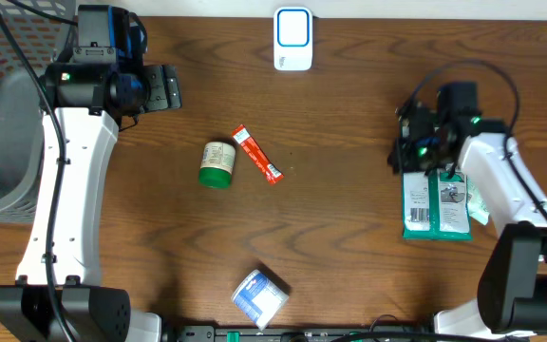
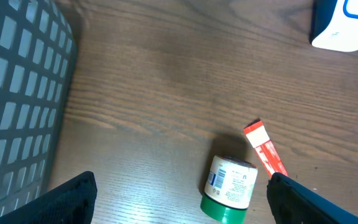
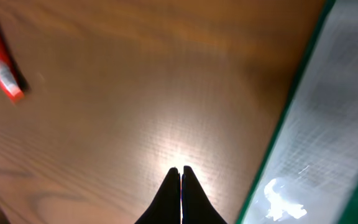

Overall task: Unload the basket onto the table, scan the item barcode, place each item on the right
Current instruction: 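Lower the gloves pack onto the right side beside the wipes pack, then release the gloves pack and move the right gripper left toward the red stick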

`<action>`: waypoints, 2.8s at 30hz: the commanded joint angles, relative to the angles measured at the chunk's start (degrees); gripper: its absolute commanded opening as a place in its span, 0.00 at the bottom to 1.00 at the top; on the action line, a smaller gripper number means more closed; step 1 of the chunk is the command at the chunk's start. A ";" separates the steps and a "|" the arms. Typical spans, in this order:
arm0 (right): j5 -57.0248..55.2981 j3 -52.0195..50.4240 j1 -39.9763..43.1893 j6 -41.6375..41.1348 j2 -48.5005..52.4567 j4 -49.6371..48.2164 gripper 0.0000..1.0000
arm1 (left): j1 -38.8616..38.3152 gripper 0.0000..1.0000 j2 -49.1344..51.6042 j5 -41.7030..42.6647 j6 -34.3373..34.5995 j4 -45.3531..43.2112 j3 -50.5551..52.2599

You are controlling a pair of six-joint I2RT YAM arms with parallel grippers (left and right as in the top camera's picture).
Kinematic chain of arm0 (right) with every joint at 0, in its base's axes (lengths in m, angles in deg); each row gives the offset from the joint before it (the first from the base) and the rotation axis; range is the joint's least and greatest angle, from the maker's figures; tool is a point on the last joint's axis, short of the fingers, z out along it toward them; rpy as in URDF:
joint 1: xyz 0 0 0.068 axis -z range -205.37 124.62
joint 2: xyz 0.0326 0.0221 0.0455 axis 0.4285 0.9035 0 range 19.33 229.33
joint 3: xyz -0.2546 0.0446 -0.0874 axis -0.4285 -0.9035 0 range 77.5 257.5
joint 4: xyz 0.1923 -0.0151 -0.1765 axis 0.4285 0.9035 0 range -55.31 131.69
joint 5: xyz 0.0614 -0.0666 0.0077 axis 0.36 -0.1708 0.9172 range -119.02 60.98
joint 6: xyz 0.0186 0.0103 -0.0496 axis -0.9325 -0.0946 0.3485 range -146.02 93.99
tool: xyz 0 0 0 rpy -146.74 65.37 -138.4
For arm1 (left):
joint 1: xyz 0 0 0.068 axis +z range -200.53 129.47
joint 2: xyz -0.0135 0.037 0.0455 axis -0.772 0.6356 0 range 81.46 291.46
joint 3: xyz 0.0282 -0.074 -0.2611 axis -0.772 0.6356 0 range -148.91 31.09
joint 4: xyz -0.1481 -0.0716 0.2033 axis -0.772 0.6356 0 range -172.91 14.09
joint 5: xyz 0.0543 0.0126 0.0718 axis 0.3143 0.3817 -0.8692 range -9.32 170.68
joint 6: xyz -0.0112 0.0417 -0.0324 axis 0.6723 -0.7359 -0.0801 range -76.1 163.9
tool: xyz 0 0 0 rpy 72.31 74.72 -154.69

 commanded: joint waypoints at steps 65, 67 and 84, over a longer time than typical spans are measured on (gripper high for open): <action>6.56 4.70 -16.57 -4.72 0.37 -8.87 0.81 | 0.15 0.88 0.68 -0.68 -0.35 0.17 0.09; 6.58 4.70 -20.09 -4.74 0.37 -8.79 0.91 | 0.15 0.88 0.68 -0.70 -0.35 0.17 0.09; -2.16 4.70 -40.79 -4.22 0.37 -5.05 0.93 | 0.15 0.88 0.68 -0.68 -0.35 0.17 0.09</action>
